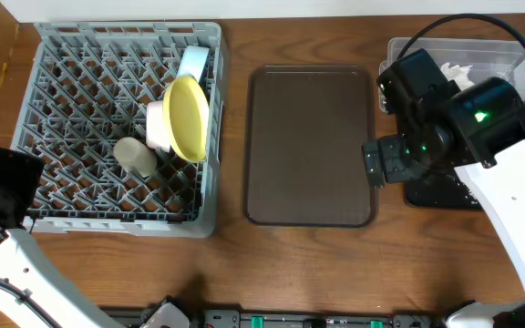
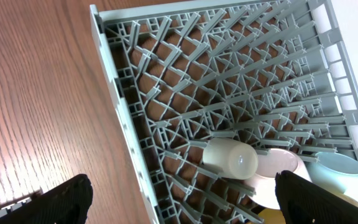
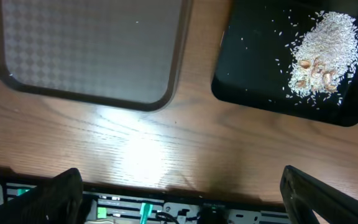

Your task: Sort waste into correct bins and load items into the dishwasher

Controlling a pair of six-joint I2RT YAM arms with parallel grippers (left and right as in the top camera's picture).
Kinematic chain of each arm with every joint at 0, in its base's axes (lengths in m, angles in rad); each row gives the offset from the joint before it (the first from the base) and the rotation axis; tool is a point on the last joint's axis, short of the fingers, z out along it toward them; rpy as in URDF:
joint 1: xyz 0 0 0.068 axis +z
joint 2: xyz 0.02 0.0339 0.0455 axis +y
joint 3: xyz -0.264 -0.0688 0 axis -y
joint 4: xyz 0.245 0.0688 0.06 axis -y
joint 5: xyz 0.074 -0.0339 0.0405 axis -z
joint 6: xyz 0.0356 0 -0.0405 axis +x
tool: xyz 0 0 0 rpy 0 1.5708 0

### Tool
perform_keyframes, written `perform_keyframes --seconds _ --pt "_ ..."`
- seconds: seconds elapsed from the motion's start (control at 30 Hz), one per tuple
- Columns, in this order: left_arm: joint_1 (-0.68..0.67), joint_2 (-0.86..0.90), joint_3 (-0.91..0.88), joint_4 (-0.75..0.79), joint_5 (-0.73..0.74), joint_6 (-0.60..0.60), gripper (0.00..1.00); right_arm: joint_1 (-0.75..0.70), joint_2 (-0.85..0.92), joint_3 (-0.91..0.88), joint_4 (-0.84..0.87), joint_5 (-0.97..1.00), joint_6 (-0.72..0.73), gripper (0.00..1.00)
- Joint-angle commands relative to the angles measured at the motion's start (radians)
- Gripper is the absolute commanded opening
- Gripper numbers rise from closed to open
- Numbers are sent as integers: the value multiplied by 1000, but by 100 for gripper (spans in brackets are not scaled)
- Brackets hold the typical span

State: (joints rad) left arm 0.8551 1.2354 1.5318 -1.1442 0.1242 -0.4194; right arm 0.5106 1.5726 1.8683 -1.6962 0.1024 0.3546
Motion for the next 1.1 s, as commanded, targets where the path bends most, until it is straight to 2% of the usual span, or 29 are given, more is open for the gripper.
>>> perform_keyframes --seconds 0.0,0.27,0.4,0.73,1.07 --pt "4 1 4 0 -6 -2 95 9 0 -8 0 1 -12 99" --pt "4 1 4 0 -6 -2 95 9 -3 -99 85 12 -47 99" --pt "4 1 4 0 -6 -2 95 9 -61 -221 241 13 -110 99" --pt "4 1 4 0 -6 -2 95 6 -344 -634 534 -2 -117 99" --pt "4 1 4 0 -6 -2 95 -10 -728 -1079 887 -9 -154 99"
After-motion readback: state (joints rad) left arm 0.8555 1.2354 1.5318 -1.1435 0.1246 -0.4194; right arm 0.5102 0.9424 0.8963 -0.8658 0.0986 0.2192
